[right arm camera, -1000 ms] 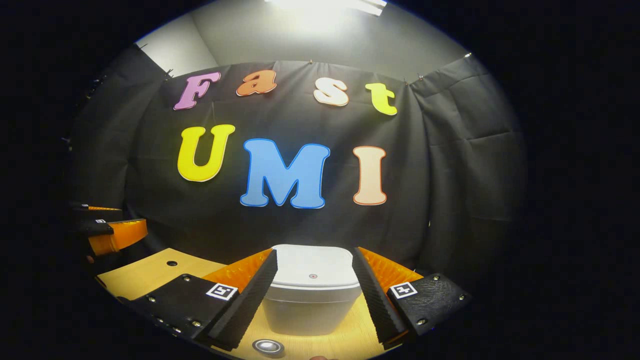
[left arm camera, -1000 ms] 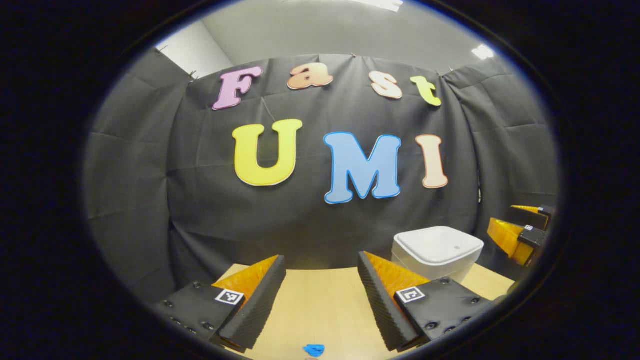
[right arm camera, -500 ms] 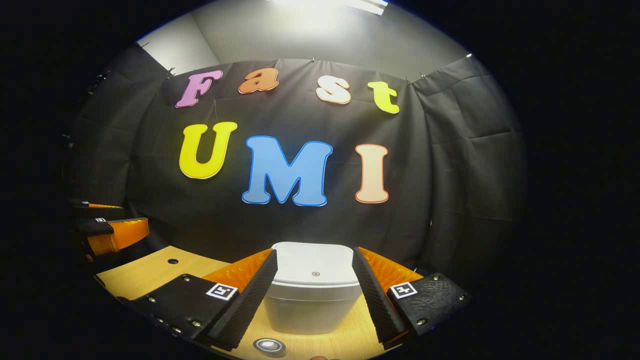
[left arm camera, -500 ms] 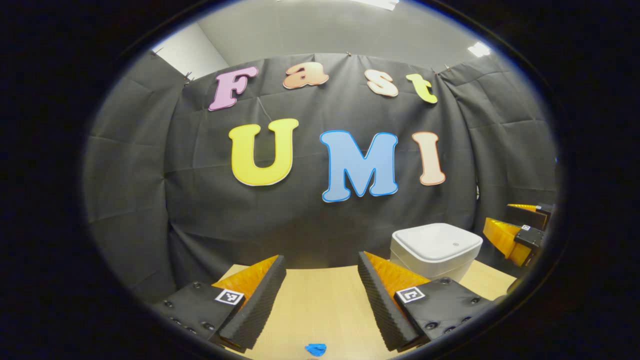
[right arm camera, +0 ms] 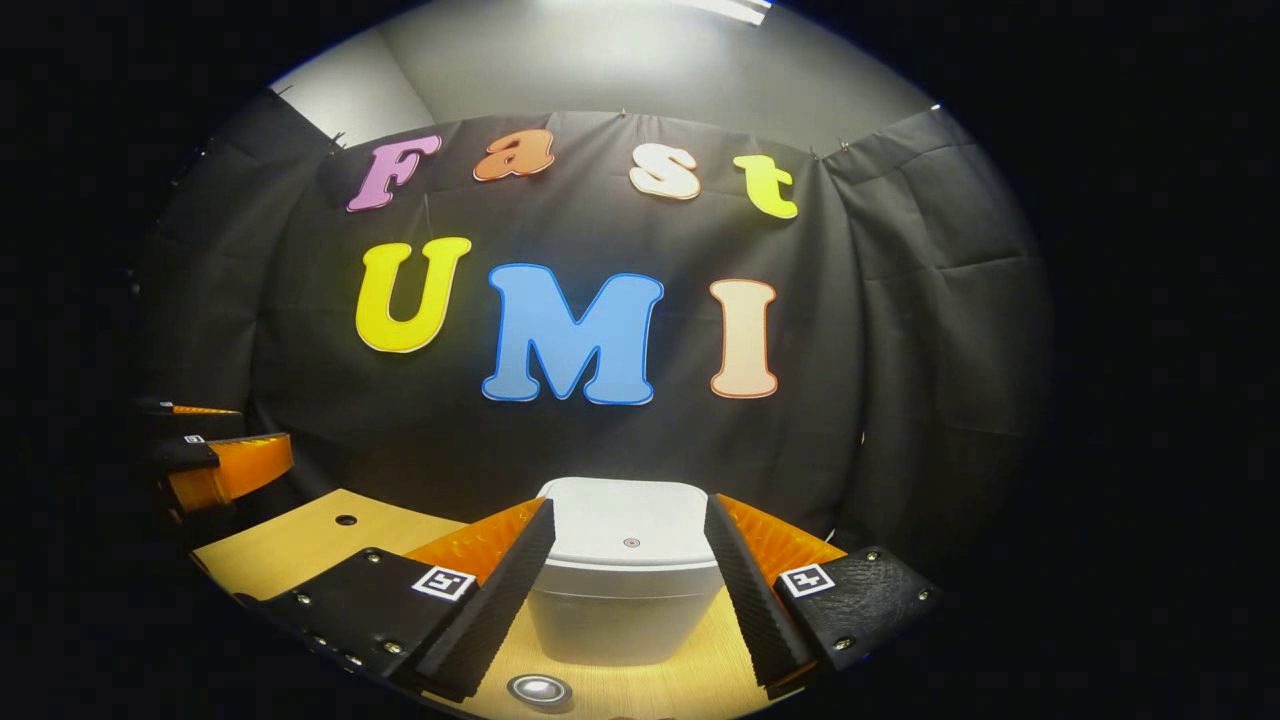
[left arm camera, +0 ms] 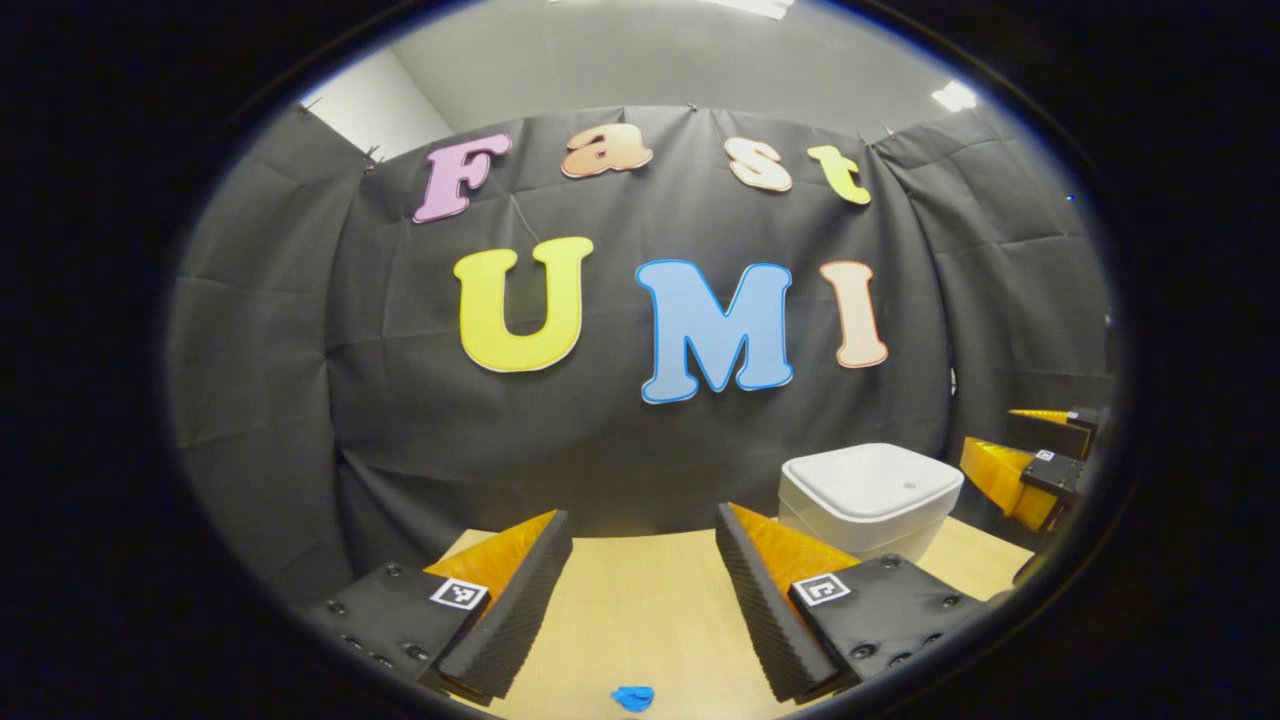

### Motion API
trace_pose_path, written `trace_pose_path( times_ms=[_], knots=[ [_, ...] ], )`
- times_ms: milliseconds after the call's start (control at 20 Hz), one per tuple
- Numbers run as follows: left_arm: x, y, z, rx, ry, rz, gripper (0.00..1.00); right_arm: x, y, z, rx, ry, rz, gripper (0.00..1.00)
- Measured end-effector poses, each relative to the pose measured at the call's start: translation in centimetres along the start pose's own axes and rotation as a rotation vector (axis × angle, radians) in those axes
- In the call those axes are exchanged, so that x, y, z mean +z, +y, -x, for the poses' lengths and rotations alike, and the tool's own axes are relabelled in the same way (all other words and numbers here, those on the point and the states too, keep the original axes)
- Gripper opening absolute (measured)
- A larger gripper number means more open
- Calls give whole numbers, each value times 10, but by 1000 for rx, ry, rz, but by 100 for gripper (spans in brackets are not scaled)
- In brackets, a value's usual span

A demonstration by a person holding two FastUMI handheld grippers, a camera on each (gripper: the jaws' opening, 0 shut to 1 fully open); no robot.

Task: Press the lid of the desktop garbage bin to open it, pick up the crumpled paper on the desktop and throw it into the bin, then pick up the pop can on the desktop and drop it into the bin, and finally close the garbage bin lid.

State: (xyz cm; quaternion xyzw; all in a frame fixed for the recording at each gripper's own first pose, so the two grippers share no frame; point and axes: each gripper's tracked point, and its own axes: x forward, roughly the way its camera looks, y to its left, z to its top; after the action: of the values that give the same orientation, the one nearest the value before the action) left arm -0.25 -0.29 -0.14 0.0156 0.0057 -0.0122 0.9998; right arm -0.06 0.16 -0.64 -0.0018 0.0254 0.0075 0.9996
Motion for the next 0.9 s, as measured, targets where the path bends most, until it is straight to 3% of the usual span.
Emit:
trace_pose_path(
  times_ms=[200, 250, 300, 400, 500, 900],
  knots=[
    [1, 0, 0, 0, -5, -7, 95, -6, 1, -5, 6, 33, 5, 96],
    [1, 1, 0, -1, -6, -9, 95, -6, 1, -4, 9, 41, 5, 85],
    [1, 1, -1, -1, -6, -10, 95, -7, 1, -8, 7, 50, 2, 61],
    [0, 1, -1, 0, -5, -10, 95, -4, -11, -10, -36, 43, -6, 24],
    [0, 2, -1, 4, -5, -11, 95, -3, -8, -21, -23, 52, -24, 5],
    [2, 4, -2, 24, -11, -17, 95, -14, -11, -60, 16, 87, -5, 5]
  ],
)
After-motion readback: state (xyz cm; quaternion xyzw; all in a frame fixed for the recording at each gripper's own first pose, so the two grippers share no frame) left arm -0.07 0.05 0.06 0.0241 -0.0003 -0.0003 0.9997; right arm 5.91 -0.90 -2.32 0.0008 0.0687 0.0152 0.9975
